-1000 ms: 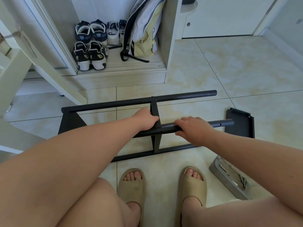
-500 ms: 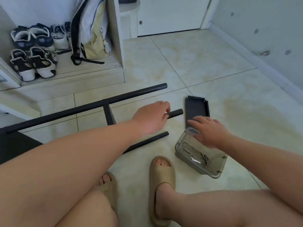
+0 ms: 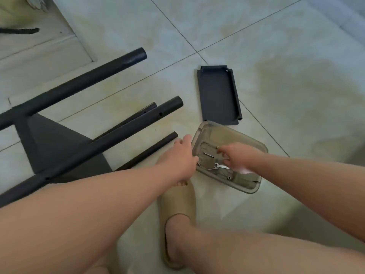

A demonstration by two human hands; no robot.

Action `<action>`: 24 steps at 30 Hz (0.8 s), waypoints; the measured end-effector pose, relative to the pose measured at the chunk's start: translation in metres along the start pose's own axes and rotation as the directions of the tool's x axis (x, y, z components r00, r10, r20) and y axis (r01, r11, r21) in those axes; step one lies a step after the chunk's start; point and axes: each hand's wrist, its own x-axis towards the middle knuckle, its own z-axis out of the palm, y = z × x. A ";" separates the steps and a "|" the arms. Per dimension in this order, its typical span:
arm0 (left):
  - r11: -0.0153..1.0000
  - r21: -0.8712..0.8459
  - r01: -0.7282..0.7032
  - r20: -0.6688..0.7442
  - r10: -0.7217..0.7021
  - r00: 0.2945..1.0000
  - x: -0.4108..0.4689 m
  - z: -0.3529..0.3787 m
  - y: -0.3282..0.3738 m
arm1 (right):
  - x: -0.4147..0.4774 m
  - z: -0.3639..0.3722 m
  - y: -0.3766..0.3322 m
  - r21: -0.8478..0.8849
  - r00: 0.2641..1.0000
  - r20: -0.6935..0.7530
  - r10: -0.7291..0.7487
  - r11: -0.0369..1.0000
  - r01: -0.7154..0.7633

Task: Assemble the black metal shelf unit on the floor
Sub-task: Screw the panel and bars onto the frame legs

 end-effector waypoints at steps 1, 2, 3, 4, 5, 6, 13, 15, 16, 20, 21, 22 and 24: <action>0.999 -0.024 0.029 -0.018 -0.029 0.999 0.008 0.003 -0.003 | 0.008 0.009 -0.003 0.008 1.000 -0.001 -0.015 1.000 0.015; 0.998 -0.050 0.048 -0.021 -0.049 0.999 0.016 0.005 -0.006 | 0.016 0.018 -0.005 0.001 0.999 -0.006 -0.032 0.999 0.032; 0.995 -0.081 0.060 -0.006 -0.061 0.998 0.023 0.006 -0.009 | 0.023 0.026 -0.006 -0.014 0.999 -0.016 -0.050 0.999 0.049; 0.990 -0.124 0.068 0.025 -0.065 0.998 0.029 0.009 -0.012 | 0.029 0.033 -0.007 -0.026 0.997 -0.033 -0.065 0.998 0.064; 0.981 -0.177 0.075 0.058 -0.066 0.996 0.033 0.012 -0.016 | 0.036 0.040 -0.007 -0.033 0.995 -0.060 -0.075 0.997 0.074; 0.968 -0.236 0.083 0.085 -0.065 0.994 0.037 0.015 -0.019 | 0.042 0.045 -0.007 -0.039 0.992 -0.094 -0.083 0.996 0.080; 0.890 -0.446 0.089 0.131 -0.033 0.991 0.046 0.022 -0.030 | 0.077 0.056 -0.011 -0.047 0.979 -0.198 -0.039 0.998 0.030; 0.884 -0.460 0.086 0.133 -0.028 0.991 0.044 0.022 -0.030 | 0.083 0.055 -0.012 -0.034 0.985 -0.169 -0.041 0.999 0.036; 0.881 -0.465 0.085 0.132 -0.025 0.991 0.044 0.022 -0.030 | 0.085 0.054 -0.013 -0.030 0.988 -0.150 -0.040 0.999 0.036; 0.890 -0.446 0.097 0.124 -0.046 0.991 0.040 0.018 -0.031 | 0.083 0.044 -0.015 -0.016 0.996 -0.087 -0.005 1.000 0.004; 0.897 -0.430 0.107 0.123 -0.060 0.991 0.038 0.015 -0.031 | 0.079 0.039 -0.016 -0.008 0.997 -0.081 0.000 1.000 -0.001; 0.907 -0.402 0.123 0.129 -0.076 0.989 0.034 0.012 -0.032 | 0.074 0.033 -0.018 0.003 0.997 -0.080 0.004 1.000 -0.004; 0.939 -0.313 0.141 0.157 -0.095 0.983 0.023 0.002 -0.031 | 0.059 0.017 -0.022 0.026 0.996 -0.089 0.006 1.000 -0.004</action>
